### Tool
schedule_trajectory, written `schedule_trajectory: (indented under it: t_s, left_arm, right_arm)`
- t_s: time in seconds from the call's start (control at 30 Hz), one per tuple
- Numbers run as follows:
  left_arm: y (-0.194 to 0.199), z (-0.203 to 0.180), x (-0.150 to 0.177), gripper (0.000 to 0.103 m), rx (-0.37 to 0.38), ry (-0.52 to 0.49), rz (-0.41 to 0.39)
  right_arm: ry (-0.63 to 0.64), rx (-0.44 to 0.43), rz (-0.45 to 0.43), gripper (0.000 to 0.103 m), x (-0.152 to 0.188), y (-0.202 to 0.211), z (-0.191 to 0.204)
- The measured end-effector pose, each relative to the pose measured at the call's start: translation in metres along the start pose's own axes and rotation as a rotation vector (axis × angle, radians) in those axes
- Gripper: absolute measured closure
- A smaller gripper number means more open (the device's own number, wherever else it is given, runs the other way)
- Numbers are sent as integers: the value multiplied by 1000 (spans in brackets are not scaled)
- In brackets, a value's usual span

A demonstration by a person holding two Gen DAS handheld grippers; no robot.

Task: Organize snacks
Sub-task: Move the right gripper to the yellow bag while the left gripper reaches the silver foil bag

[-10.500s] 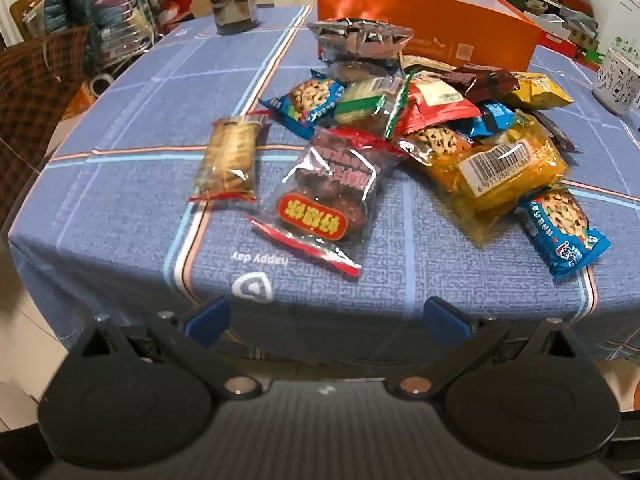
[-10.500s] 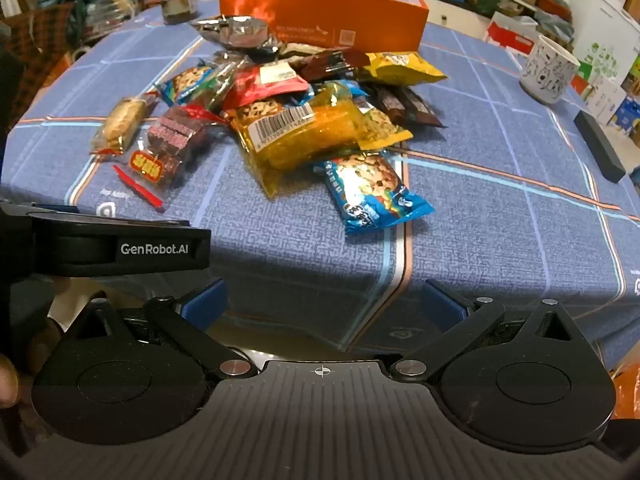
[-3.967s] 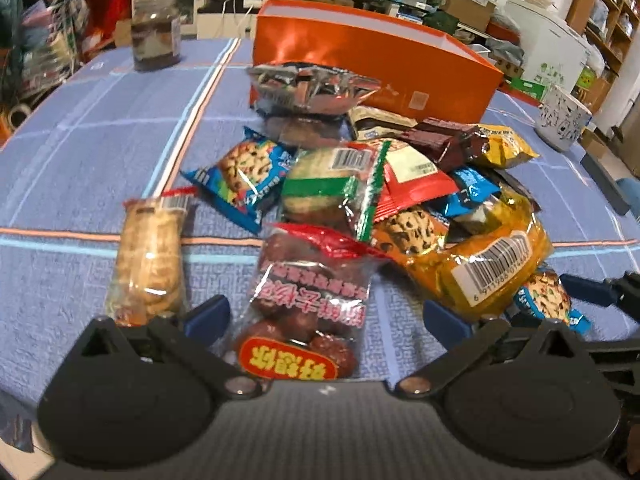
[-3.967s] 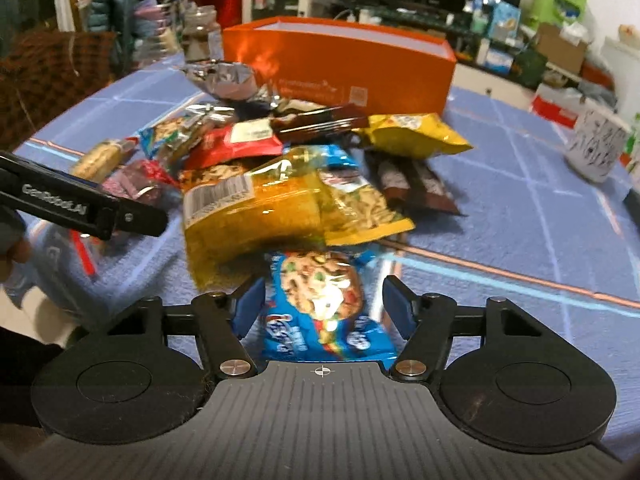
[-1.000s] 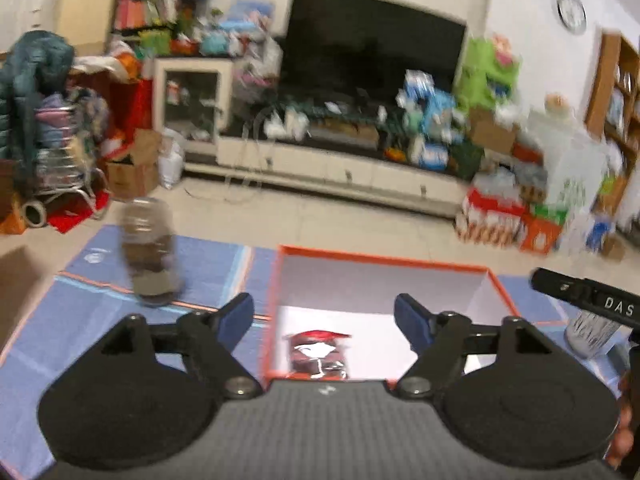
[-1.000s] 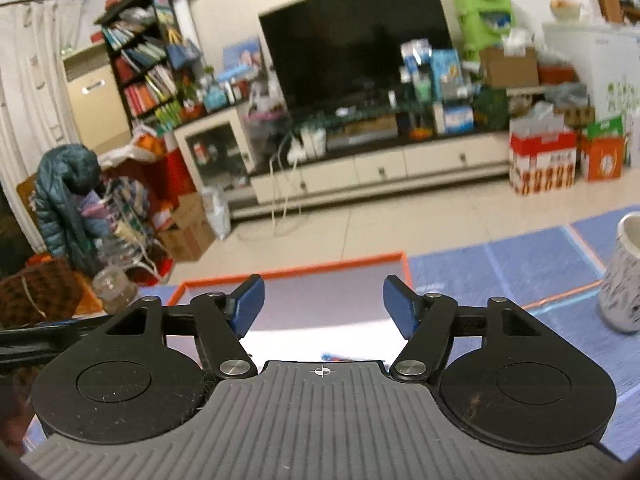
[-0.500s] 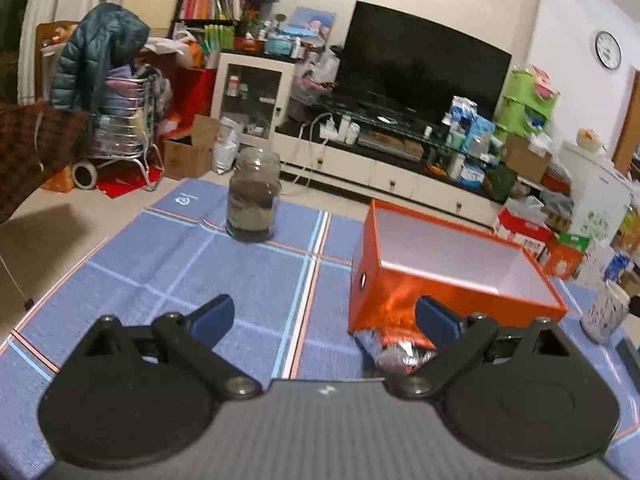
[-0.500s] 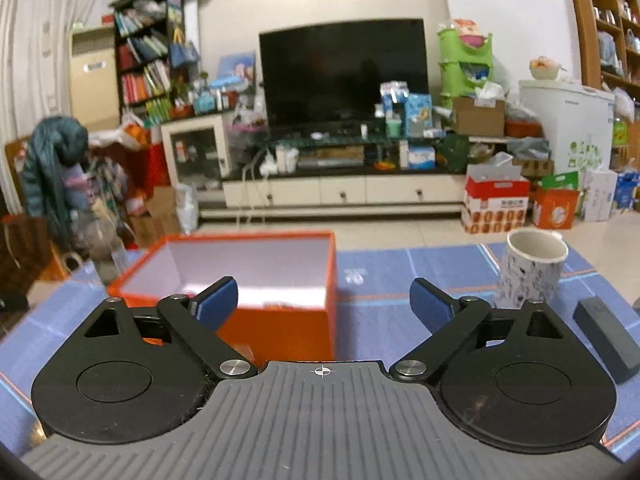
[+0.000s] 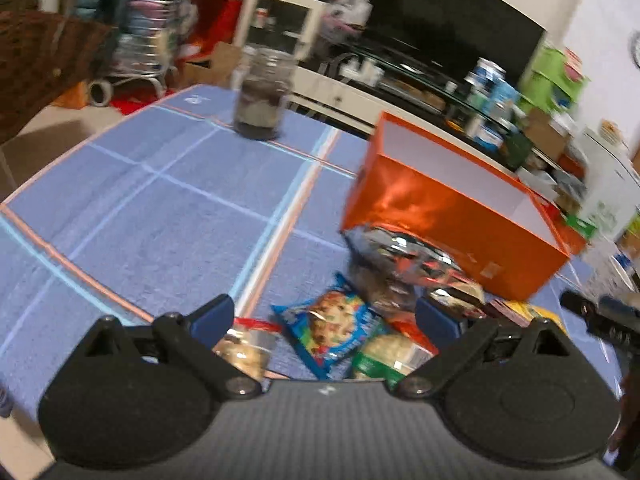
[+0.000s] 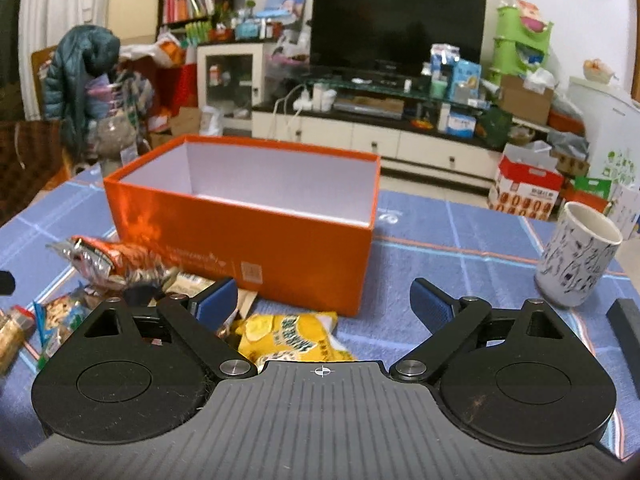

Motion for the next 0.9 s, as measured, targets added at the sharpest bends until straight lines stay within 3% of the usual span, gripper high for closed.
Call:
schedule_trajectory:
  t_s: [0.07,0.13,0.23,0.43,0.5,0.53,0.63,0.7,0.9]
  left_arm:
    - [-8,-3,-4,7,16,-114,5]
    - [-15,-12,-6,7,81,-309,7]
    - [-21,-17,-9,7,116,-573,-35]
    - [-41,-23,3,7,205,-779,9]
    - [-41,-29,-4,7,190,-764,-20]
    - [-37,-33,-11,7,194,-710,-40]
    - [-26,-55,-27,7,307,-478,-71]
    - [-28,-67,-28,7,319,-393,-65]
    - [-45,-85,-14,7,283,-338,-14]
  right_arm:
    - [16,-2,14,16,2,-4,4]
    - [23,-16,20,16,3,-5,7]
    - [25,-34,30,16,6,-7,10]
    - [1,-34,37,16,7,-8,6]
    - [-14,-26,30,16,5,-8,4]
    - [-17,-22,27,16,4,-7,4]
    - [-15,-10,16,16,3,-7,5]
    - [-16,-6,10,14,5,-7,7]
    - [104,-33,19,12,21,-15,24]
Point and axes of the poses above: each gripper's, at about its wrist camera, not at the fingertips, and y roughly against the way its jaws point, z to its left, x to its underside, the point moved 8 cm from there along -y, roughly the way its jaws point, and after that the axes turned 10 degrees about -z, right-handed, at the moved point
